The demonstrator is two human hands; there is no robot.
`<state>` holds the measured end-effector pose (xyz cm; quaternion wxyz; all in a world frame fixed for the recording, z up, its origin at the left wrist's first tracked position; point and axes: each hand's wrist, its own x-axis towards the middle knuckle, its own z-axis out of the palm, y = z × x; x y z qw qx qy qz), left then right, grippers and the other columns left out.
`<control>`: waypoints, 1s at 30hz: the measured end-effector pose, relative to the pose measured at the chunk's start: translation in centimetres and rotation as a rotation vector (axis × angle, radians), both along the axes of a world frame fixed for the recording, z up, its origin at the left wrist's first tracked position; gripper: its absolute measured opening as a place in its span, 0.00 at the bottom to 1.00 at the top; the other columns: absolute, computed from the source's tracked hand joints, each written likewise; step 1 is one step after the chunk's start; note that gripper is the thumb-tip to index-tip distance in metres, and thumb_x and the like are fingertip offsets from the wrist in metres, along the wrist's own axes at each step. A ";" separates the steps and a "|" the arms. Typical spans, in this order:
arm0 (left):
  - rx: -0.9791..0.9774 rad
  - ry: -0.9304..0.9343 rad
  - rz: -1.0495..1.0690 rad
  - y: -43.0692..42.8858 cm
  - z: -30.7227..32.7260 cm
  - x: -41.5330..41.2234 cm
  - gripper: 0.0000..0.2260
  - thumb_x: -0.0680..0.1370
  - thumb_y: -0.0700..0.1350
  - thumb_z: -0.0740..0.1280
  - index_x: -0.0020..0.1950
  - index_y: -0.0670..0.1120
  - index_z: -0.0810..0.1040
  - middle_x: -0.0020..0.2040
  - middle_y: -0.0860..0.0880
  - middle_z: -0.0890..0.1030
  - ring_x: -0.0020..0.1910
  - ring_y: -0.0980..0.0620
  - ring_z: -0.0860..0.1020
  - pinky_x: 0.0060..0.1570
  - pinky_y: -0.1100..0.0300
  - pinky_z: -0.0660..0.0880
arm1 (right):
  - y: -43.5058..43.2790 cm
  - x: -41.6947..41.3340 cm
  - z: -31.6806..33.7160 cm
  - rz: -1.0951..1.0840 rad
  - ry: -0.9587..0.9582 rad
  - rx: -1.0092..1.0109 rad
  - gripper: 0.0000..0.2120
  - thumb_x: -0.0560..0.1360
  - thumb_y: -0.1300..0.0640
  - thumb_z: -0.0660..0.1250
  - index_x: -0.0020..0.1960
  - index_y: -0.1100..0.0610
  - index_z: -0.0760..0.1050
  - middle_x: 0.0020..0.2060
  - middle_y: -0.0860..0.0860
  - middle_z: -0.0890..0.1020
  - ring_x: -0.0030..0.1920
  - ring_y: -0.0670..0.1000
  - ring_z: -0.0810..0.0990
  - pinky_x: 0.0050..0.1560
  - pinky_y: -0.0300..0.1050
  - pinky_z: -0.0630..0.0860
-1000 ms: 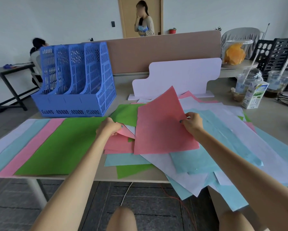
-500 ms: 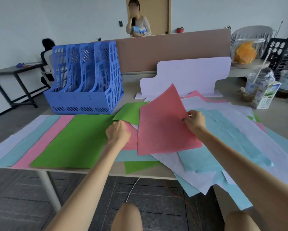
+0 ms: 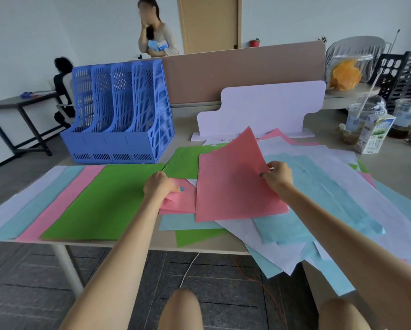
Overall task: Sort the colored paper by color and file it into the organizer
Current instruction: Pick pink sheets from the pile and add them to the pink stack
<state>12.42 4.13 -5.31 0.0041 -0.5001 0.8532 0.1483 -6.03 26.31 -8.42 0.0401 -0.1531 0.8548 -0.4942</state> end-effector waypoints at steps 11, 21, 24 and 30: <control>0.228 0.132 0.027 -1.0 0.2 -0.3 0.35 0.71 0.47 0.76 0.70 0.35 0.64 0.68 0.41 0.71 0.65 0.43 0.72 0.61 0.52 0.69 | 0.0 -0.2 -0.4 -0.007 -0.036 -0.007 0.09 0.70 0.66 0.65 0.48 0.60 0.80 0.41 0.56 0.79 0.42 0.56 0.77 0.42 0.43 0.72; 0.178 0.269 0.064 -0.5 0.1 -0.9 0.29 0.72 0.44 0.74 0.68 0.36 0.68 0.61 0.41 0.76 0.55 0.47 0.77 0.50 0.56 0.74 | 0.1 -0.1 -0.4 -0.004 -0.008 -0.014 0.09 0.70 0.65 0.66 0.49 0.60 0.79 0.41 0.56 0.79 0.42 0.56 0.77 0.43 0.43 0.73; 0.050 0.404 0.052 -1.1 0.1 -0.9 0.12 0.70 0.44 0.75 0.37 0.45 0.73 0.37 0.45 0.77 0.35 0.50 0.75 0.29 0.63 0.66 | 0.1 -0.1 -0.4 -0.003 -0.006 -0.010 0.09 0.71 0.65 0.66 0.50 0.60 0.79 0.41 0.56 0.79 0.42 0.56 0.76 0.44 0.44 0.74; -0.423 0.315 -0.094 0.0 0.7 -0.8 0.22 0.72 0.45 0.74 0.28 0.46 0.62 0.26 0.50 0.70 0.29 0.49 0.71 0.26 0.63 0.60 | 0.2 0.0 -0.5 -0.009 -0.003 -0.010 0.09 0.70 0.65 0.66 0.49 0.60 0.79 0.41 0.57 0.79 0.42 0.57 0.78 0.44 0.46 0.75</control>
